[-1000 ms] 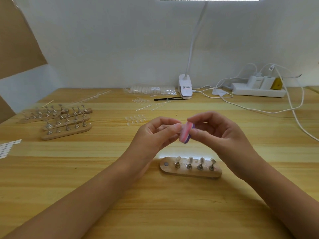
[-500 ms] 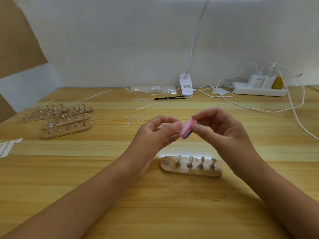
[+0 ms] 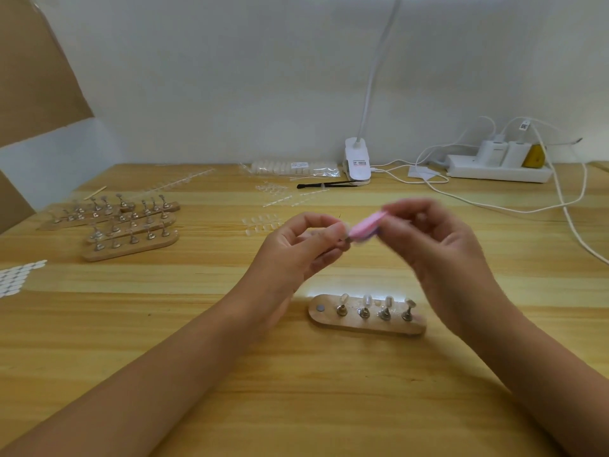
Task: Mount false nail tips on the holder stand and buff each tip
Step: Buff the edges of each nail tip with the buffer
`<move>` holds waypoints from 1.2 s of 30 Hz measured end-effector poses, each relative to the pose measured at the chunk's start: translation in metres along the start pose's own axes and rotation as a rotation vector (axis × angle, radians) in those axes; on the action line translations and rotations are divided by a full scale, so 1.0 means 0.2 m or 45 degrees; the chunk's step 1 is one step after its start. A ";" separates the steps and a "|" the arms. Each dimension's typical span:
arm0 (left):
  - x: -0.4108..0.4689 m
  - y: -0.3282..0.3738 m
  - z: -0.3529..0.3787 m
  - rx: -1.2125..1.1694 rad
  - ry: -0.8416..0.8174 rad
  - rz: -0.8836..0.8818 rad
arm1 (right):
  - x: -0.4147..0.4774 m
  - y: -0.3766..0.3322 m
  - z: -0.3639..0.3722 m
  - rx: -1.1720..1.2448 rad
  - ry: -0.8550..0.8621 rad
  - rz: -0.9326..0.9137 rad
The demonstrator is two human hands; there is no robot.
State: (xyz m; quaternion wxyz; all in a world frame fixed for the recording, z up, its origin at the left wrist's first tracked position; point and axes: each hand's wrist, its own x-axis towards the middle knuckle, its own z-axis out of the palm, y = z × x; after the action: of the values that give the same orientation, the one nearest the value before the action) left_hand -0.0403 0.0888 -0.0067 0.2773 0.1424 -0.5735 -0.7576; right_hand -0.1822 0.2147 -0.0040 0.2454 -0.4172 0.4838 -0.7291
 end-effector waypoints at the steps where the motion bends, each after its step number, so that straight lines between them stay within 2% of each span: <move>1: 0.00 0.01 -0.01 0.007 0.021 0.007 | 0.02 -0.01 -0.03 0.142 0.111 0.025; 3: 0.01 0.03 -0.03 0.049 0.050 0.013 | 0.04 -0.03 -0.08 0.341 0.290 0.080; 5: 0.02 0.05 -0.05 0.140 0.026 -0.003 | 0.06 -0.02 -0.10 0.414 0.370 0.140; 8: 0.02 0.11 -0.09 0.416 -0.114 -0.063 | 0.07 0.00 -0.09 0.434 0.359 0.219; 11: 0.02 0.16 -0.14 0.842 -0.330 -0.236 | 0.07 0.00 -0.07 0.402 0.295 0.331; 14: 0.02 0.19 -0.18 1.143 -0.407 -0.382 | 0.07 0.00 -0.07 0.389 0.262 0.378; 19: 0.02 0.19 -0.19 1.220 -0.387 -0.421 | 0.07 -0.01 -0.09 0.382 0.251 0.404; 26: 0.01 0.17 -0.17 1.281 -0.465 -0.496 | 0.07 -0.01 -0.08 0.357 0.207 0.446; 31: 0.02 0.16 -0.16 1.268 -0.345 -0.288 | 0.07 -0.01 -0.08 0.353 0.206 0.451; 33: 0.01 0.13 -0.14 1.305 -0.427 -0.150 | 0.07 -0.02 -0.08 0.349 0.206 0.448; 36: 0.00 0.07 -0.11 1.529 -0.550 -0.021 | 0.07 -0.02 -0.08 0.325 0.195 0.445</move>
State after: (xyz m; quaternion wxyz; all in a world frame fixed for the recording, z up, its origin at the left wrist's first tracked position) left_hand -0.0248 0.0687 0.0007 0.0214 0.1214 -0.9401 -0.3179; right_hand -0.2024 0.2147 0.0023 0.3813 -0.2360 0.4696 -0.7605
